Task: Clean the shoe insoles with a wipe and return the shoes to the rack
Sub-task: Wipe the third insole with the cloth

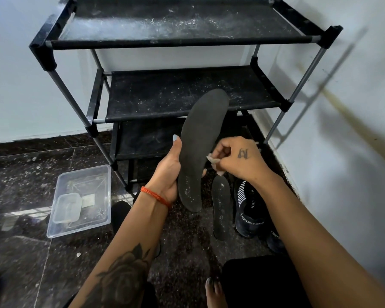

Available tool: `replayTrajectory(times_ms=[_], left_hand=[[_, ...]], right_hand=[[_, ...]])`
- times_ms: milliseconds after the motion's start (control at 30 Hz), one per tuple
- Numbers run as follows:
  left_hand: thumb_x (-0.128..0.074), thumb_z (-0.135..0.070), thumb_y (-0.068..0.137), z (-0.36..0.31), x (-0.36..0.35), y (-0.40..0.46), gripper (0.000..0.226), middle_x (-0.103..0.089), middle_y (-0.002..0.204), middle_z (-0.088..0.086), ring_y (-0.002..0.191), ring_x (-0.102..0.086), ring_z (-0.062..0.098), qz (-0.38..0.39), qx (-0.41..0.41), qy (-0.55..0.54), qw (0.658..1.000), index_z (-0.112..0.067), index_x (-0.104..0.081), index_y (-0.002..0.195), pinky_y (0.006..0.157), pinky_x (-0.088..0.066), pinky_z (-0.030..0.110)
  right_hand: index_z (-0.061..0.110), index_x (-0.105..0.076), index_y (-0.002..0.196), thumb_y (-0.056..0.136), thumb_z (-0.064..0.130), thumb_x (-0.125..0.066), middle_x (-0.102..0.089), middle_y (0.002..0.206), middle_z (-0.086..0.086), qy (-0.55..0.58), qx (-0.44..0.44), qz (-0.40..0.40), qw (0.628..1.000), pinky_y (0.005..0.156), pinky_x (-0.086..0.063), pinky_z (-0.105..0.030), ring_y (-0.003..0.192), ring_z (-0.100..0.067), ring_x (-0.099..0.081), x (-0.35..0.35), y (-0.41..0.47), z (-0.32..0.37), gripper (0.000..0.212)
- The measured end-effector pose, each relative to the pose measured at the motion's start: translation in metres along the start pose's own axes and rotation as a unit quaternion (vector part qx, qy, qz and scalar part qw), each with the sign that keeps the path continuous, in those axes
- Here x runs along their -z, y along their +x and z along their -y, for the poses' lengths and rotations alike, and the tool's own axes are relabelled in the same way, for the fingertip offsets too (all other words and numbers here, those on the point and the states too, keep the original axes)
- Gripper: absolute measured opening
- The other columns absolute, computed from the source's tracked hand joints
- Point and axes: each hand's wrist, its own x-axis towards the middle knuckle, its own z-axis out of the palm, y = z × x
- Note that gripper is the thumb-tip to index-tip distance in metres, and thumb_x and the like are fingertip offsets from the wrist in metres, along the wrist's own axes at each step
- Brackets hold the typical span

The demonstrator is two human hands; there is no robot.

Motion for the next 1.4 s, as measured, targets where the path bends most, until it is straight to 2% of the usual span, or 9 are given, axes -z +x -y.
replayTrajectory(times_ms=[100, 200, 433, 633, 833, 933, 1133, 1267, 1400], left_hand=[[-0.030, -0.059, 0.094, -0.001, 0.000, 0.000, 0.063, -0.069, 0.114, 0.012, 0.103, -0.066, 0.023, 0.008, 0.004, -0.008, 1.000, -0.010, -0.056, 0.124, 0.069, -0.056, 0.030], [-0.030, -0.059, 0.094, 0.000, -0.001, 0.000, 0.063, -0.070, 0.111, 0.010, 0.102, -0.067, 0.022, 0.011, 0.007, -0.006, 1.000, -0.010, -0.056, 0.124, 0.070, -0.055, 0.030], [-0.035, -0.060, 0.092, 0.000, 0.000, 0.000, 0.066, -0.070, 0.101, 0.012, 0.077, -0.067, 0.021, -0.008, 0.006, -0.005, 1.000, -0.006, -0.060, 0.119, 0.064, -0.059, 0.032], [-0.030, -0.058, 0.094, 0.000, -0.002, 0.000, 0.064, -0.067, 0.117, 0.011, 0.105, -0.066, 0.023, 0.017, 0.001, -0.010, 1.000, -0.009, -0.054, 0.128, 0.068, -0.056, 0.030], [-0.031, -0.058, 0.094, 0.000, 0.001, 0.000, 0.062, -0.071, 0.092, 0.010, 0.070, -0.067, 0.020, 0.016, -0.007, 0.003, 1.000, -0.008, -0.063, 0.112, 0.064, -0.057, 0.031], [-0.028, -0.057, 0.096, 0.000, 0.002, 0.000, 0.063, -0.072, 0.098, 0.011, 0.077, -0.069, 0.020, 0.020, -0.007, 0.005, 1.000, -0.007, -0.061, 0.117, 0.066, -0.058, 0.029], [-0.031, -0.059, 0.093, 0.000, 0.000, 0.001, 0.065, -0.070, 0.107, 0.012, 0.089, -0.069, 0.021, 0.018, -0.005, 0.001, 1.000, -0.008, -0.058, 0.123, 0.066, -0.057, 0.031], [-0.030, -0.057, 0.095, 0.002, -0.002, 0.000, 0.061, -0.070, 0.097, 0.010, 0.075, -0.069, 0.018, 0.028, -0.004, -0.005, 1.000, -0.009, -0.062, 0.115, 0.065, -0.058, 0.030], [-0.027, -0.053, 0.098, 0.001, 0.001, -0.001, 0.060, -0.071, 0.106, 0.010, 0.090, -0.071, 0.019, 0.038, -0.009, -0.008, 0.999, -0.008, -0.062, 0.114, 0.075, -0.059, 0.029]], right_hand=[[0.025, -0.060, 0.066, 0.069, 0.008, -0.069, -0.061, 0.060, 0.009, -0.021, -0.028, -0.079, 0.996, 0.054, -0.045, -0.015, 0.055, -0.006, -0.059, 0.006, 0.001, -0.003, 0.019], [0.023, -0.060, 0.075, 0.068, 0.008, -0.072, -0.064, 0.071, 0.002, 0.124, 0.000, -0.148, 0.981, 0.059, -0.056, -0.032, 0.065, -0.016, -0.066, 0.006, -0.001, 0.003, 0.020], [0.023, -0.066, 0.069, 0.065, 0.017, -0.077, -0.066, 0.063, 0.009, -0.011, -0.015, 0.006, 1.000, 0.060, -0.042, -0.019, 0.063, -0.006, -0.064, 0.001, -0.001, 0.003, 0.013], [0.019, -0.066, 0.072, 0.068, 0.006, -0.074, -0.064, 0.074, 0.003, 0.100, 0.055, -0.174, 0.978, 0.065, -0.054, -0.028, 0.067, -0.014, -0.063, 0.003, -0.001, 0.003, 0.015], [0.020, -0.076, 0.075, 0.066, 0.005, -0.079, -0.060, 0.072, 0.014, 0.033, 0.100, -0.027, 0.994, 0.062, -0.040, -0.004, 0.070, 0.001, -0.055, -0.003, -0.003, 0.012, 0.018], [0.023, -0.077, 0.074, 0.065, 0.003, -0.076, -0.066, 0.074, 0.009, -0.041, 0.065, 0.040, 0.996, 0.060, -0.040, -0.009, 0.072, -0.003, -0.059, 0.005, -0.003, 0.007, 0.021], [0.024, -0.075, 0.072, 0.068, 0.010, -0.076, -0.066, 0.074, 0.014, 0.062, 0.081, -0.130, 0.986, 0.064, -0.042, -0.012, 0.071, -0.001, -0.058, 0.009, -0.006, 0.010, 0.015], [0.023, -0.075, 0.076, 0.068, 0.010, -0.076, -0.063, 0.073, 0.014, 0.026, 0.139, -0.054, 0.988, 0.065, -0.043, -0.008, 0.072, 0.000, -0.058, -0.008, -0.009, 0.020, 0.015], [0.023, -0.077, 0.076, 0.067, 0.004, -0.074, -0.067, 0.078, 0.010, -0.032, 0.171, 0.055, 0.983, 0.070, -0.050, -0.018, 0.074, -0.004, -0.062, -0.004, -0.008, 0.019, 0.021]])
